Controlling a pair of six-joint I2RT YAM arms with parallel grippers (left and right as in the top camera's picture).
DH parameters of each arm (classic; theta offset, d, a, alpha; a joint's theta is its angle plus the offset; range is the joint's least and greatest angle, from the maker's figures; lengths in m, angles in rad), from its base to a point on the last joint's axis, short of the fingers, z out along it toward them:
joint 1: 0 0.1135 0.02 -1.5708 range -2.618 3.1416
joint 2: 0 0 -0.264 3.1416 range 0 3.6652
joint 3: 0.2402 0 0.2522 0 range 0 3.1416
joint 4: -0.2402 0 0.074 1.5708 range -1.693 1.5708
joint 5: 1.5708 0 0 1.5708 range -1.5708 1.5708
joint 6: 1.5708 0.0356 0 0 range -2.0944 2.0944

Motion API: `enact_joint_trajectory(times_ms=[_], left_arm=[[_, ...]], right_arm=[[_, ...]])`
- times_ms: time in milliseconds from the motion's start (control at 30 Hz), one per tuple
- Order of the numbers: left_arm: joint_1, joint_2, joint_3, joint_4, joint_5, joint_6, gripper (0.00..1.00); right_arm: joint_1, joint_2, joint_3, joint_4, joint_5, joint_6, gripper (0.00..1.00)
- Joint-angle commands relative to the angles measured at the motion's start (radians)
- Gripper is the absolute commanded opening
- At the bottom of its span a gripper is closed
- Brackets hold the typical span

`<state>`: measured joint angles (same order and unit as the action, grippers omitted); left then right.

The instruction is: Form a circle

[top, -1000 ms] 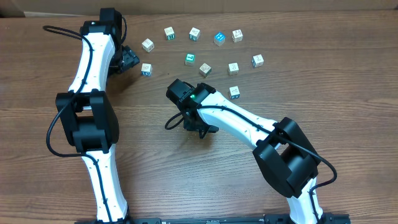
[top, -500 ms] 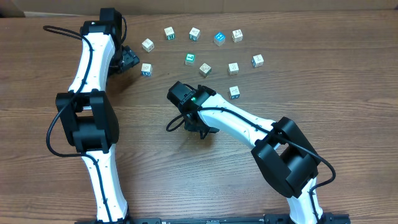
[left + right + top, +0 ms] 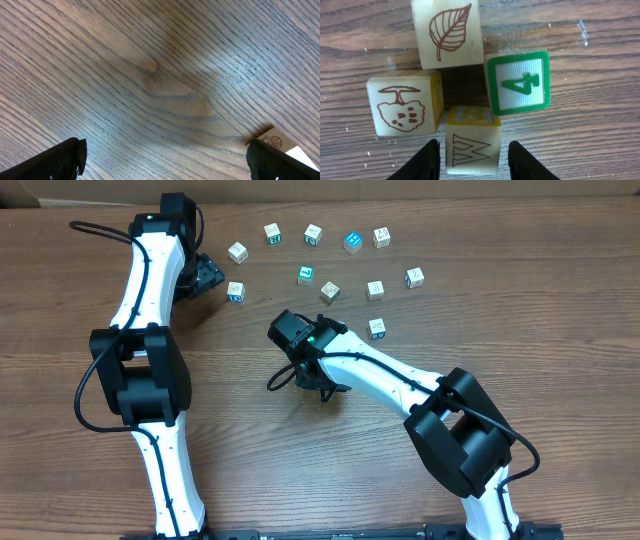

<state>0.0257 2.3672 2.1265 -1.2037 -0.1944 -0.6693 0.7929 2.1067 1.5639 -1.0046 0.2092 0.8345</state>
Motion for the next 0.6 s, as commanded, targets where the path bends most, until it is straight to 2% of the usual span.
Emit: enact_joint_trajectory(times_ms=[0,567], left_arm=[[-0.011,-0.035,-0.003,0.002,0.004,0.019,0.99],[-0.011,-0.035,-0.003,0.002,0.004,0.019,1.0]], right_arm=[[0.006,-0.021,-0.006,0.005,0.014,0.003,0.41],[0.006,-0.019,-0.007,0.015,0.014,0.004,0.4]])
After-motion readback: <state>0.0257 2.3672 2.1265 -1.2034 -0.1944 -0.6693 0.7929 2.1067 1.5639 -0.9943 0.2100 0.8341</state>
